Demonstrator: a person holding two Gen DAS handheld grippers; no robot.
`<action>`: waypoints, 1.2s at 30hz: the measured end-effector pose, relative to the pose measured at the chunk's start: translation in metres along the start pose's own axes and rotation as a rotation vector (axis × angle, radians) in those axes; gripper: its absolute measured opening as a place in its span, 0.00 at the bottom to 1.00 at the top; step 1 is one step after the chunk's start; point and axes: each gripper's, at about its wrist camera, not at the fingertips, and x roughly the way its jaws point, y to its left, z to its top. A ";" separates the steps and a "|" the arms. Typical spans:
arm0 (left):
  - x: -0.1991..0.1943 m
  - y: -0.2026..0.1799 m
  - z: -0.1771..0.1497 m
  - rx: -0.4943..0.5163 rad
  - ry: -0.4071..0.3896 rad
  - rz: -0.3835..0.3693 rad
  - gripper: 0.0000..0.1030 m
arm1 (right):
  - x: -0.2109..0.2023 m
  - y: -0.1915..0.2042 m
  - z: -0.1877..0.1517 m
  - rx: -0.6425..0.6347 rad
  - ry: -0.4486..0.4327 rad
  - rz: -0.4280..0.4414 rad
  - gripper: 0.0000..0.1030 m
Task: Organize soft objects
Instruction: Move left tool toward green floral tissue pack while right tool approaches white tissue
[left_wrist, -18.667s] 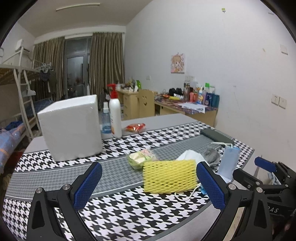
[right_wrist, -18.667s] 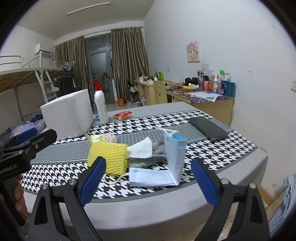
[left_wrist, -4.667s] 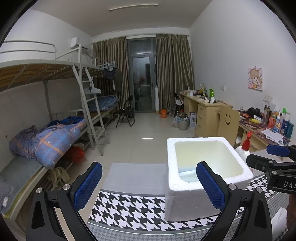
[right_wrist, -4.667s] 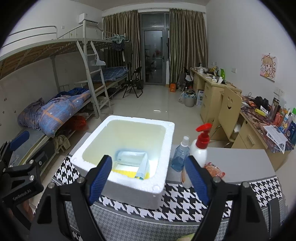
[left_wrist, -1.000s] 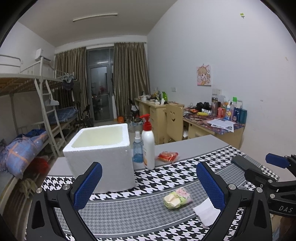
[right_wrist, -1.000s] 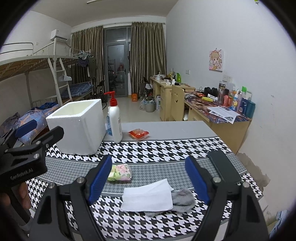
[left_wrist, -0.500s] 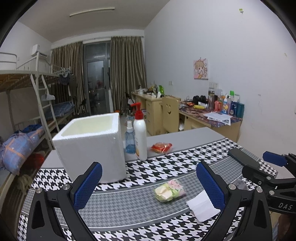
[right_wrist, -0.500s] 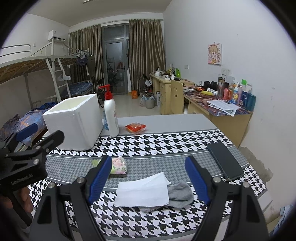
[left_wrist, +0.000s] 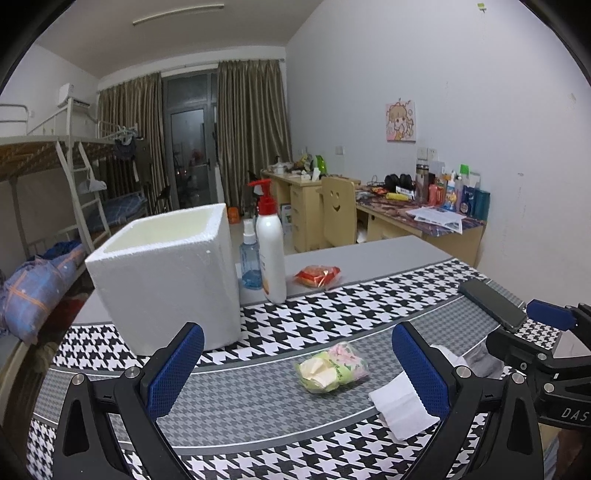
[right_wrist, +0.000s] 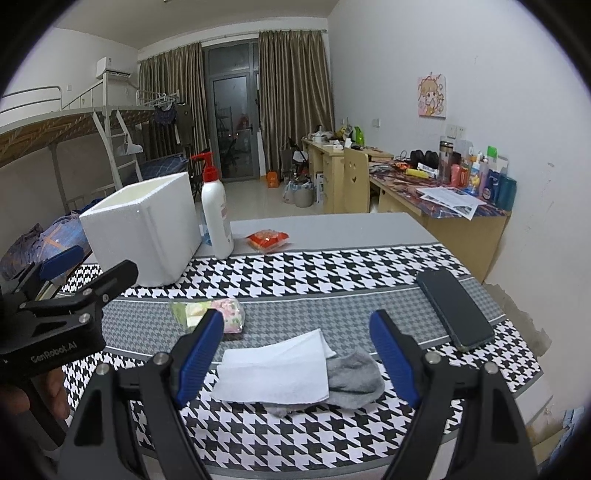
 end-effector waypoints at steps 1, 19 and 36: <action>0.002 0.000 -0.001 -0.002 0.005 -0.004 0.99 | 0.001 0.000 -0.001 0.000 0.004 0.003 0.82; 0.049 -0.005 -0.019 -0.015 0.127 -0.005 0.99 | 0.031 -0.008 -0.013 -0.008 0.081 0.039 0.82; 0.096 -0.004 -0.031 -0.053 0.265 -0.024 0.99 | 0.054 -0.007 -0.018 -0.024 0.139 0.066 0.82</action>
